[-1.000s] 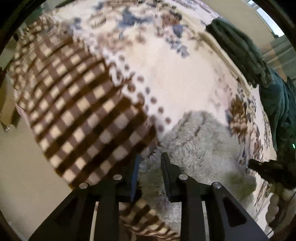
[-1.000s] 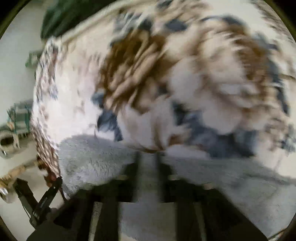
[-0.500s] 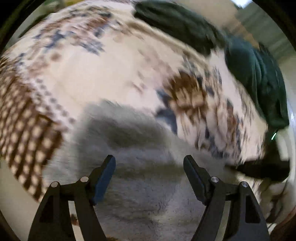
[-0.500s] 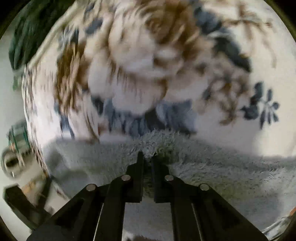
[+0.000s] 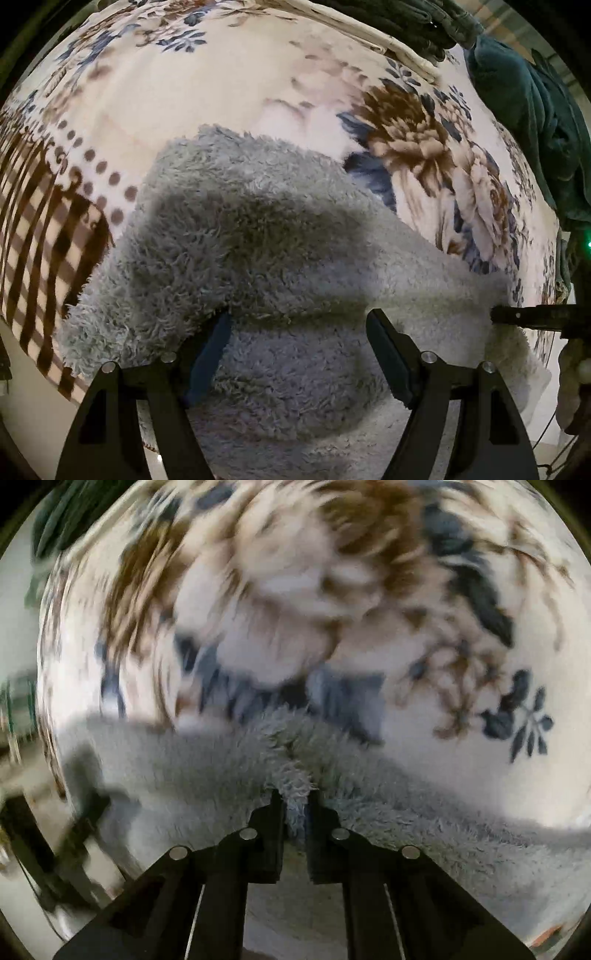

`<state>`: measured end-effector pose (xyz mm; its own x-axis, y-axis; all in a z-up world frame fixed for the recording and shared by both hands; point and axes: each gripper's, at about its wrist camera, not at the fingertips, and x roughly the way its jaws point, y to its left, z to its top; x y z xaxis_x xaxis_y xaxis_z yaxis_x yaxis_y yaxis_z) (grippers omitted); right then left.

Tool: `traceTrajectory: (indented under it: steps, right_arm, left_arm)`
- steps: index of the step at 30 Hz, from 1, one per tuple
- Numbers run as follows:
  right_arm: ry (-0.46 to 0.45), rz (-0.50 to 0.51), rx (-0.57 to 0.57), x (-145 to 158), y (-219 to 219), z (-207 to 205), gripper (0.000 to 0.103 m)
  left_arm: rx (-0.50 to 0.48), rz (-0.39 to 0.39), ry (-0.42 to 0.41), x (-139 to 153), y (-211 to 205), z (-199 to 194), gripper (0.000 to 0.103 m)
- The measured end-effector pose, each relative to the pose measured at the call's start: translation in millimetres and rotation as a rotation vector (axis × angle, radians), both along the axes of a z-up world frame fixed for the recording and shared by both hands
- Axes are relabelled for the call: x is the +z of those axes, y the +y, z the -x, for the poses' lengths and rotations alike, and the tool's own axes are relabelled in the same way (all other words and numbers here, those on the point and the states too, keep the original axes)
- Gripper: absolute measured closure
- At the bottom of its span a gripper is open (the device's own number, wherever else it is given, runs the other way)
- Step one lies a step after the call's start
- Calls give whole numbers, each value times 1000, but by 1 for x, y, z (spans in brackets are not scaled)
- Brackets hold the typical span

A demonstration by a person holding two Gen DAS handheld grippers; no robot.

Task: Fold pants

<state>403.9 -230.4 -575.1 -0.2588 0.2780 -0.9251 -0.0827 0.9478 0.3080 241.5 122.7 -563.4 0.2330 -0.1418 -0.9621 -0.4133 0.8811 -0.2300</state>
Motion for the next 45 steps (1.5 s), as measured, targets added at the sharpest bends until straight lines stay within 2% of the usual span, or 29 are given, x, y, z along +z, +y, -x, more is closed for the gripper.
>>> traceTrajectory:
  steps: [2, 4, 7, 8, 9, 10, 11, 12, 13, 16, 20, 23, 26, 28, 30, 33, 37, 38, 40, 41, 42, 45]
  right_arm:
    - [-42, -18, -63, 9, -12, -13, 94]
    - [-34, -36, -85, 7, -15, -19, 95]
    - [-3, -40, -52, 1, -14, -15, 92]
    - [5, -48, -51, 2, -8, -15, 87]
    - [4, -62, -57, 7, -1, -15, 67]
    - [-29, -92, -83, 18, -13, -11, 52]
    - [-71, -119, -116, 27, -13, -8, 24]
    - [-128, -147, -159, 43, -31, -1, 15]
    - [-179, -165, -207, 60, -53, 11, 15]
    - [-238, -170, -357, 89, -116, 50, 15]
    - [-283, -123, -575, 104, -208, 133, 15]
    - [-291, -59, -766, 96, -290, 205, 15]
    - [-255, 1, -1002, 76, -379, 275, 15]
    - [-236, 25, -1178, 60, -440, 324, 15]
    - [-238, 44, -1293, 53, -484, 353, 15]
    - [-254, 52, -1391, 46, -538, 373, 15]
    - [-314, 37, -1379, 38, -572, 361, 15]
    - [-321, 43, -1371, 33, -579, 355, 16]
    - [-314, 31, -1349, 20, -588, 342, 35]
    - [-301, 41, -1323, 13, -589, 334, 76]
    - [-296, 62, -1307, 14, -592, 330, 96]
    - [-361, 153, -1269, 35, -584, 329, 96]
  left_arm:
    - [-15, -3, -5, -1, 1, 1, 29]
    - [-25, 1, -12, -3, 1, 4, 29]
    - [-27, -14, -6, -5, -1, 5, 29]
    - [-25, -19, -2, -4, -2, 4, 29]
    - [-19, -21, 3, 0, -3, 4, 29]
    - [-9, -19, 0, 7, -5, 3, 29]
    - [-5, -17, -6, 15, -8, 2, 29]
    - [-2, -14, -13, 23, -12, 2, 29]
    - [-4, -8, -32, 36, -20, 2, 29]
    - [-53, -7, -69, 65, -53, 2, 29]
    - [-150, 17, -90, 81, -119, 0, 29]
    - [-233, 54, -48, 67, -179, -3, 29]
    - [-286, 101, 0, 45, -236, -3, 29]
    - [-326, 107, 33, 29, -273, -6, 29]
    - [-346, 102, 61, 19, -297, -10, 29]
    - [-372, 74, 65, 16, -330, -15, 29]
    - [-429, 31, 42, 23, -368, -24, 29]
    - [-449, 20, 40, 24, -378, -26, 29]
    - [-477, 5, 40, 22, -394, -28, 29]
    - [-487, -2, 43, 21, -399, -28, 29]
    - [-496, -9, 48, 21, -404, -28, 29]
    - [-522, -29, 57, 18, -418, -26, 29]
